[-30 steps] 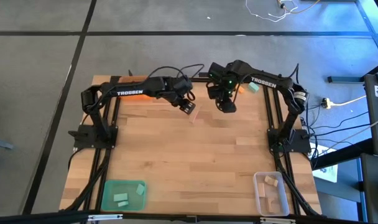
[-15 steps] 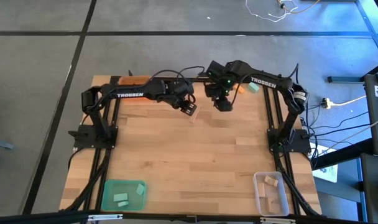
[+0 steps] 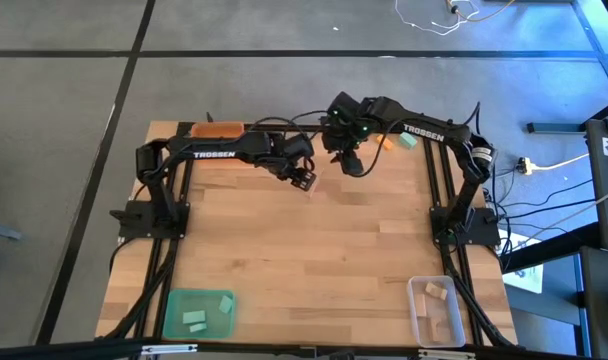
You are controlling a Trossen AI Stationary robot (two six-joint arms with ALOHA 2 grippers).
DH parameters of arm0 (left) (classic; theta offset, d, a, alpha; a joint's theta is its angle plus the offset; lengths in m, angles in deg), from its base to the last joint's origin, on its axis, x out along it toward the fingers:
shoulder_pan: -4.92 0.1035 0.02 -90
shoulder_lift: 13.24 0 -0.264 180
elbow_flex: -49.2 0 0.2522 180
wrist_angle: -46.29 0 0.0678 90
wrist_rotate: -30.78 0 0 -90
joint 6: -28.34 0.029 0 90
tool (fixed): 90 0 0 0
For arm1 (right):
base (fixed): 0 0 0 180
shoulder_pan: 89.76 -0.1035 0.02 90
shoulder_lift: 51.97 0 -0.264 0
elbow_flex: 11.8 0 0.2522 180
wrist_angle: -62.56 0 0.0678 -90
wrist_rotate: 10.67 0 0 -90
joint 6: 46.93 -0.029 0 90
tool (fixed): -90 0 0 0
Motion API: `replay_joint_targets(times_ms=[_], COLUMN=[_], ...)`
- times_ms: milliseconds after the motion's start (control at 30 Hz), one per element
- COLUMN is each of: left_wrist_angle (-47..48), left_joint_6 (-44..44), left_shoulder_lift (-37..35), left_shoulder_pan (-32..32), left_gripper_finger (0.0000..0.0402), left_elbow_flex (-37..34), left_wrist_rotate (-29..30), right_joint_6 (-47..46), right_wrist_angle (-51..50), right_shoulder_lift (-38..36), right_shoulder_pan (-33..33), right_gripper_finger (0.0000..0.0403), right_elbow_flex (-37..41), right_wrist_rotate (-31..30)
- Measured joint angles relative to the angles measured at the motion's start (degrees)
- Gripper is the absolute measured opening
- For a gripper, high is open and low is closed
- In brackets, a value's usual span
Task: Sort & place blocks by color
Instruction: Put the brown block into the transparent bin
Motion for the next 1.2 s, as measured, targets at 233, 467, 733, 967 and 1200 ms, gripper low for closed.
replay_joint_targets(times_ms=[233,467,733,967,1200], left_wrist_angle=[-0.86,0.41,-1.60,-6.35,-10.94], left_joint_6=[14.42,19.54,21.09,20.99,16.32], left_shoulder_lift=[5.18,5.32,5.29,6.26,11.10], left_shoulder_pan=[0.86,0.73,1.10,1.04,0.73], left_gripper_finger=[0.0270,0.0275,0.0275,0.0275,0.0275], left_elbow_flex=[-0.07,-0.01,-0.01,0.15,0.06], left_wrist_rotate=[-2.23,2.88,-0.88,-3.26,-3.49], right_joint_6=[-0.02,-0.03,-0.03,0.07,0.16], right_wrist_angle=[3.11,4.17,5.57,-0.39,-3.00], right_shoulder_lift=[0.00,0.00,0.00,-2.14,-9.91], right_shoulder_pan=[0.02,0.02,0.02,-0.37,-2.76], right_gripper_finger=[0.0152,0.0152,0.0152,0.0152,0.0152], right_elbow_flex=[0.03,0.04,0.04,0.07,0.04], right_wrist_rotate=[-0.04,-0.04,-0.03,7.40,9.90])
